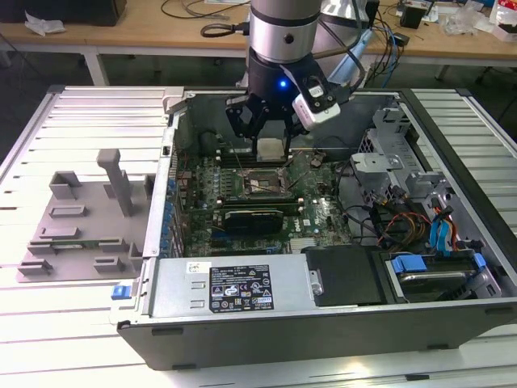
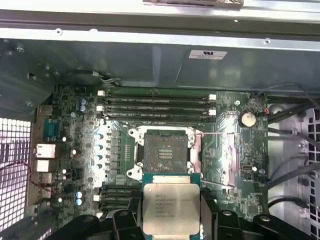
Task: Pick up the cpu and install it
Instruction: 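Pick up the cpu and move it towards the insertion slot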
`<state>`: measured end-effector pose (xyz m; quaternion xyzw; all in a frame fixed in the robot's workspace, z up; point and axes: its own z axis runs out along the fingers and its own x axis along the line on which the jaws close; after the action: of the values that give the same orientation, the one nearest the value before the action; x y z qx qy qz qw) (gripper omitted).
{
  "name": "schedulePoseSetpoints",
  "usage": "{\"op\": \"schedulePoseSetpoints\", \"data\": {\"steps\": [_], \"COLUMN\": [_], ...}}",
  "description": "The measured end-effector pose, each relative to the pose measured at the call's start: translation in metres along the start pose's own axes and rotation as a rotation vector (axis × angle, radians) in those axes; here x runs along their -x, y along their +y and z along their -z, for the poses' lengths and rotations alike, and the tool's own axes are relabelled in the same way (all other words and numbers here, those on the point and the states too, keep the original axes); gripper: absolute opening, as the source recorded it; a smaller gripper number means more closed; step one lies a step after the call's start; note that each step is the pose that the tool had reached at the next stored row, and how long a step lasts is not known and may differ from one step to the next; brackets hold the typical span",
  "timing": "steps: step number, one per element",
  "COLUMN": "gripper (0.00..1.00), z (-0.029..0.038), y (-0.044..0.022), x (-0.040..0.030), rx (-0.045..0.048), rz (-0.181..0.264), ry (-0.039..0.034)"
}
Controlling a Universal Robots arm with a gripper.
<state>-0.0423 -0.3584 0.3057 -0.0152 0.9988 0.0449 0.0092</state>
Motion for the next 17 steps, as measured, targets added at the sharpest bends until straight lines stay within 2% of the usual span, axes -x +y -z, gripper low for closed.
{"op": "schedulePoseSetpoints", "data": {"steps": [3, 4, 5, 6, 8, 9, 10, 17], "gripper": [0.55, 0.55, 0.55, 0.55, 0.55, 0.55, 0.55, 0.55], "z": [-0.0036, -0.0043, -0.0056, -0.0064, -0.0097, -0.0120, -0.0147, -0.0227], "y": [0.0058, 0.0073, 0.0091, 0.0099, 0.0129, 0.0140, 0.0148, 0.0152], "x": [-0.0014, -0.0015, -0.0016, -0.0016, -0.0015, -0.0016, -0.0019, -0.0080], "rx": [-0.0002, -0.0049, -0.0173, -0.0233, -0.0432, -0.0468, -0.0473, -0.0474], "rz": [0.000, 0.000, 0.000, 0.000, 0.001, 0.001, 0.001, 0.001], "ry": [0.0002, 0.0003, 0.0006, 0.0008, 0.0014, 0.0016, 0.0014, -0.0003]}}
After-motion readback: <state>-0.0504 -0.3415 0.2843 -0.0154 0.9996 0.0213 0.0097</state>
